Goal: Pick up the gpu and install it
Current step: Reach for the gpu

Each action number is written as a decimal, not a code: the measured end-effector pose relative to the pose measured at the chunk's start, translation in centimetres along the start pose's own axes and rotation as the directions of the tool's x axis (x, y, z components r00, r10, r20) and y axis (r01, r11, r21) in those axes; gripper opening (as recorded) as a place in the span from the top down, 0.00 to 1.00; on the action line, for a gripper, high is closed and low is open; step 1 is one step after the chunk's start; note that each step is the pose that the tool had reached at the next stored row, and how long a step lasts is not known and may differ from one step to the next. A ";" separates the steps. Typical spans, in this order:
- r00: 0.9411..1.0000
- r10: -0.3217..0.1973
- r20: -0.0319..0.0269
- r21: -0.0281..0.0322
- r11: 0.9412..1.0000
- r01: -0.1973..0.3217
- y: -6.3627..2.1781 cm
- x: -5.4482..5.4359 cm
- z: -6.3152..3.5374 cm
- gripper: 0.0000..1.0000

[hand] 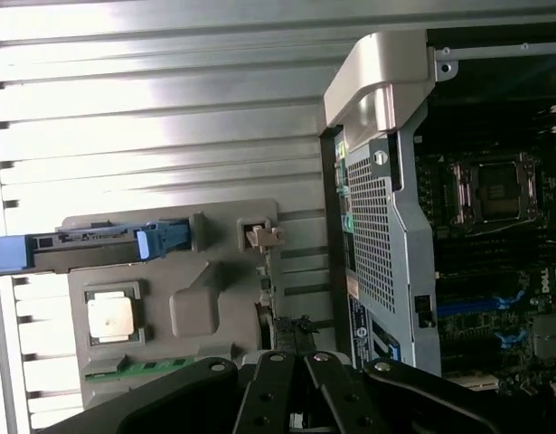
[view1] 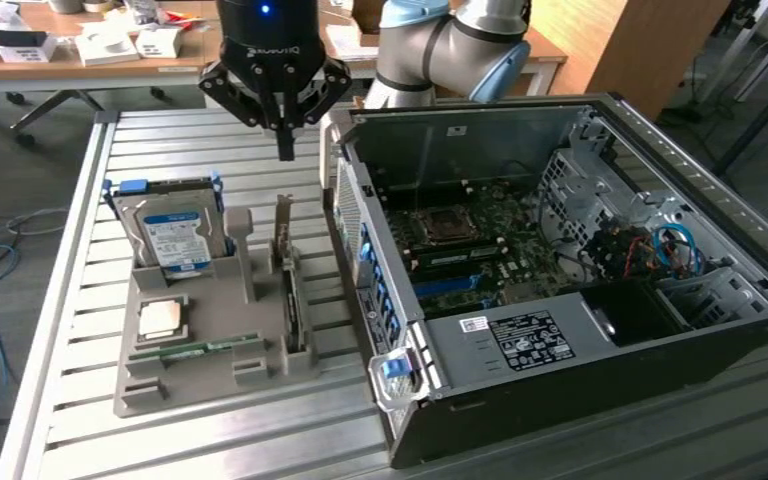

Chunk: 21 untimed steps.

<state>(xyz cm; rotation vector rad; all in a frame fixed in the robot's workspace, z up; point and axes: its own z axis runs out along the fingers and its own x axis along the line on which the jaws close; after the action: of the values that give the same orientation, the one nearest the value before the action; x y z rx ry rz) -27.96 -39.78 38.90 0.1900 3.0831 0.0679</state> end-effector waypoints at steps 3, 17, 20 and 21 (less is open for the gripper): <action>1.000 0.000 0.000 0.000 1.000 0.000 0.00 0.0 0.00 0.89; 0.999 0.002 -0.050 0.006 1.000 -0.002 -0.10 0.0 -0.01 0.89; 0.999 0.002 -0.050 0.006 1.000 -0.002 -0.68 -0.1 -0.03 0.89; 0.999 0.002 -0.050 0.006 1.000 -0.002 -0.91 -0.1 -0.04 0.89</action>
<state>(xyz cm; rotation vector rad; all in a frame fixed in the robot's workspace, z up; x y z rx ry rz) -27.96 -40.69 38.91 0.1946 3.1336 0.0643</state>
